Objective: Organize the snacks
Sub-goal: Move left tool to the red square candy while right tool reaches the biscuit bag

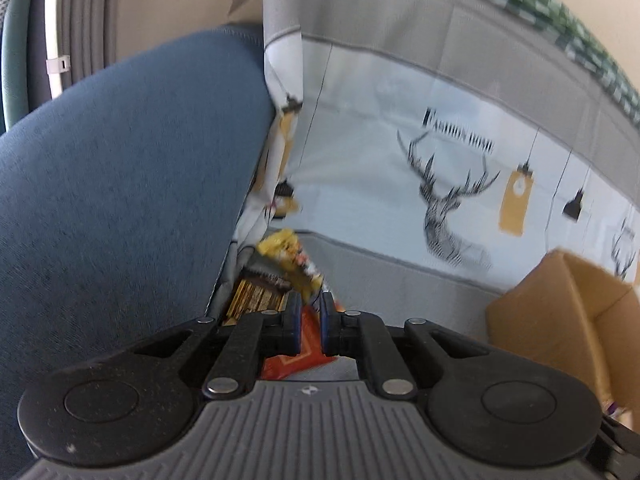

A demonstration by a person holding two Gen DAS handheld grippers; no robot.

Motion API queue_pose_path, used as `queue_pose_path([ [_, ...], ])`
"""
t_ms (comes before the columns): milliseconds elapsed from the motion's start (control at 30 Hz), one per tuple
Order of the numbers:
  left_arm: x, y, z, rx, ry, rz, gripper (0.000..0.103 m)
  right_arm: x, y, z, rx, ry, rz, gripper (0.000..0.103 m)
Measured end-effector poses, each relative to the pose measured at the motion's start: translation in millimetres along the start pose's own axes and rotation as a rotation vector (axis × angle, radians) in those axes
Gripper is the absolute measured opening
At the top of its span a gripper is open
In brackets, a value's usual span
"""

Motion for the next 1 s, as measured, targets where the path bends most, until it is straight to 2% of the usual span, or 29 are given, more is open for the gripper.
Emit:
queue_pose_path([
  [167,21,4,-7,0.021,0.058,0.027,0.014,52,-20,-19,0.14,0.144,-0.065,0.081],
  [267,31,2,-8,0.04,0.075,0.036,0.028,67,-22,-21,0.207,0.173,-0.066,0.084],
  [333,37,2,-8,0.059,0.08,0.043,0.051,76,-18,-23,0.19,0.177,-0.073,0.085],
  [367,39,2,-8,0.062,0.085,0.052,0.056,81,-16,-24,0.192,0.188,-0.066,0.085],
  [500,52,4,-11,0.073,0.122,0.05,0.059,94,-10,-30,0.182,0.231,-0.037,0.088],
  [567,59,5,-13,0.085,0.139,0.061,0.059,93,-8,-28,0.157,0.223,-0.036,0.084],
  [767,75,8,-16,0.098,0.183,0.059,0.07,84,-12,-25,0.121,0.164,-0.046,0.062],
  [933,87,2,-22,0.154,0.223,0.068,0.084,73,-17,-24,0.105,0.126,-0.088,0.059],
  [1000,90,-1,-25,0.183,0.233,0.079,0.084,67,-19,-23,0.088,0.107,-0.102,0.059],
])
Point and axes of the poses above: each gripper's, at about its wrist camera, not at the fingertips, and x roughly the way its jaws point, y to its left, z to its top, the point moved 6 cm from there along x, roughly the way its jaws point, and after that the axes turned 15 degrees about -z, right-handed, at the moved point
